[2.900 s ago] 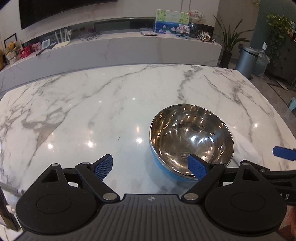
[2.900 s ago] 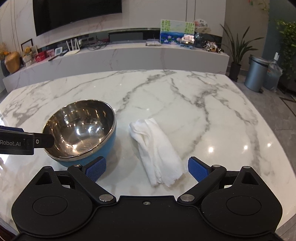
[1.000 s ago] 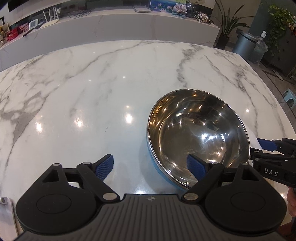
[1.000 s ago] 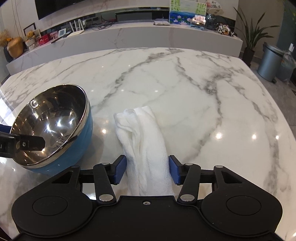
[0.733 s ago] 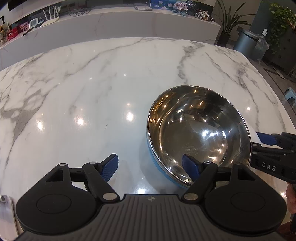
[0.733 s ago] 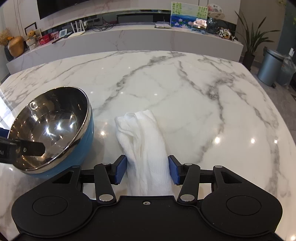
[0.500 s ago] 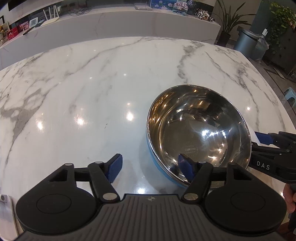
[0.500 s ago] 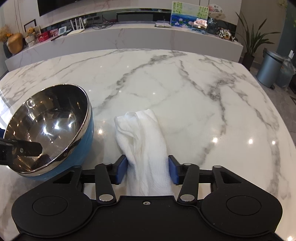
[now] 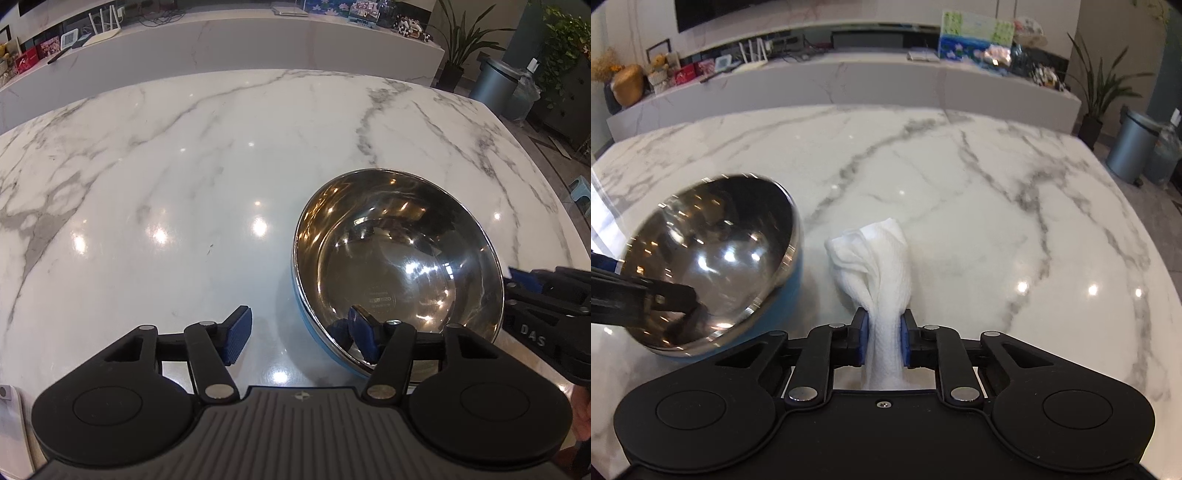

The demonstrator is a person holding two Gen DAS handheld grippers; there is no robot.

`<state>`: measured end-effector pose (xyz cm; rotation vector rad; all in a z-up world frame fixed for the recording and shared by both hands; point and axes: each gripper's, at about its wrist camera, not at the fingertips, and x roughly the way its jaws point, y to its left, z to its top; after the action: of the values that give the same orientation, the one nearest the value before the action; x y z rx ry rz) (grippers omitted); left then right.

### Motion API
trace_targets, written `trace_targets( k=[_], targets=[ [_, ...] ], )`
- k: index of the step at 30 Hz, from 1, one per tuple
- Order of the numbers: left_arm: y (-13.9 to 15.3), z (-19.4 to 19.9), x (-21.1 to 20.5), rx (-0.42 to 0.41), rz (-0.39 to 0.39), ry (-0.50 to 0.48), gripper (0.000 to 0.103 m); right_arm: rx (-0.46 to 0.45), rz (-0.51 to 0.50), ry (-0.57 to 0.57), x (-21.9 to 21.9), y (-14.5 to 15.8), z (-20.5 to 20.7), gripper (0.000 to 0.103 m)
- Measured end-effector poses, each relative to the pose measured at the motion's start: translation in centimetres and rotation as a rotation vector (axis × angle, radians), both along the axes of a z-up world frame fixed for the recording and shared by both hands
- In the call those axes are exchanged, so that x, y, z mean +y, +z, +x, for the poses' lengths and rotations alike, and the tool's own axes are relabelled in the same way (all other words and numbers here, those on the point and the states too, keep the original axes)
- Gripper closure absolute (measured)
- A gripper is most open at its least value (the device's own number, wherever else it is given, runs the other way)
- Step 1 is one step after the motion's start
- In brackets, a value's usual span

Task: Clean bowl
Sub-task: 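Grip the bowl rim with the left tool while the right tool lifts the cloth into the bowl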

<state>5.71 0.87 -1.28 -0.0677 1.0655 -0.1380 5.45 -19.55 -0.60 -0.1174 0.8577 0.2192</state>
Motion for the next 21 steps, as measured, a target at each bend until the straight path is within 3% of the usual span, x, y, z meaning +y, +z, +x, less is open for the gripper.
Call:
trace_targets(
  k=[9,21],
  targets=[
    [0.5,0.0,-0.6,-0.022,0.008,-0.024,0.077,-0.146,0.074,0.063,0.8,4.1,-2.2,0.088],
    [0.6,0.1,-1.4,-0.04,0.022,-0.031,0.083,-0.136,0.074,0.19,3.3,4.2,-3.3,0.088]
  ],
)
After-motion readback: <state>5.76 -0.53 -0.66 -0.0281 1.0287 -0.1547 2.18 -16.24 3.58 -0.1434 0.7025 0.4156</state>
